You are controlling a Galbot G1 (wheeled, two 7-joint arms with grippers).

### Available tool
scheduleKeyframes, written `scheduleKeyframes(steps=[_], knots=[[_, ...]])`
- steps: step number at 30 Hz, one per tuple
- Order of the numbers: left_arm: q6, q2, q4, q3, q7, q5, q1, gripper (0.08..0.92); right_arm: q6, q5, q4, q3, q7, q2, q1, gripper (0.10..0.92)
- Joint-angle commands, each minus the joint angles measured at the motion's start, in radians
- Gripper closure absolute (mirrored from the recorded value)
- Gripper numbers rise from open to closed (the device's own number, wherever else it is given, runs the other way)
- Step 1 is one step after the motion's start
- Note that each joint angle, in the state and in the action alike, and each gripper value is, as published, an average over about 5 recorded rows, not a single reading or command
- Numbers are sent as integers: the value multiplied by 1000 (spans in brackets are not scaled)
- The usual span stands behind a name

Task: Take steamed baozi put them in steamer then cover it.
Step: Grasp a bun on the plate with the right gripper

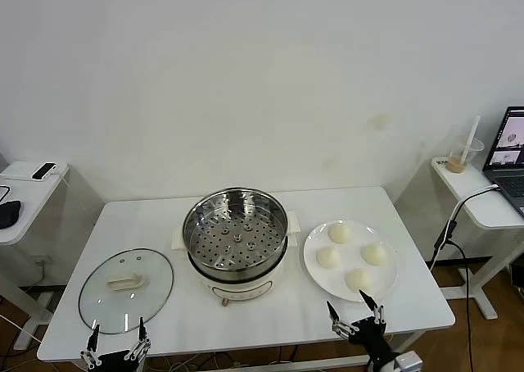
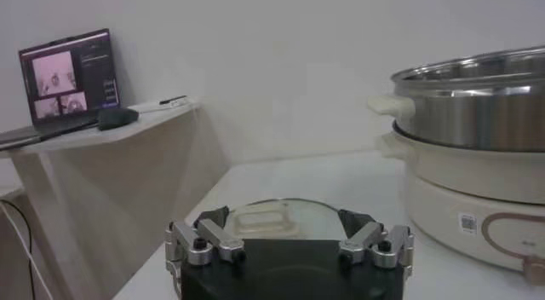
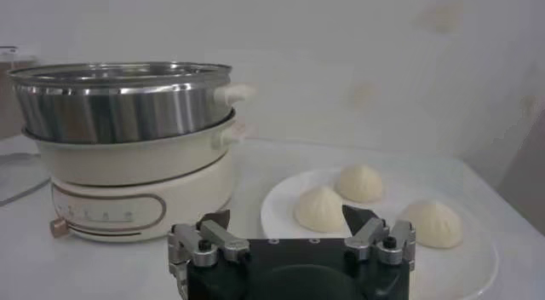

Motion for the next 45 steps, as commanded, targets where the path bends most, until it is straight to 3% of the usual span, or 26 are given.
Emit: scheduleKeyframes(steps=[1, 4, 10, 15, 19, 25, 35, 45], knots=[[86, 7, -31, 5, -14, 0, 5, 177, -3, -29, -2, 5, 5, -6, 12, 203], [103, 9, -44, 11, -19, 22, 2, 177, -7, -80, -8, 24, 7, -29, 48, 203], [106, 8, -58, 1, 70, 100, -15, 177, -54, -285, -68, 69, -6, -157, 201, 203], [106, 2, -48, -11, 91, 137, -34, 177, -108, -432, -166, 68, -82, -288, 356, 203], [102, 0, -46, -12, 103, 171, -37, 177, -165, -496, -237, 27, -197, -392, 496, 203], [102, -5, -47, -14, 112, 196, -43, 177, -193, -678, -414, -122, -491, -511, 802, 203], [103, -11, -56, -28, 114, 203, -45, 177, -88, -701, -736, -595, -827, -513, 1383, 203], [101, -8, -55, -47, 114, 199, -58, 177, 8, -696, -945, -929, -1133, -434, 1633, 203]])
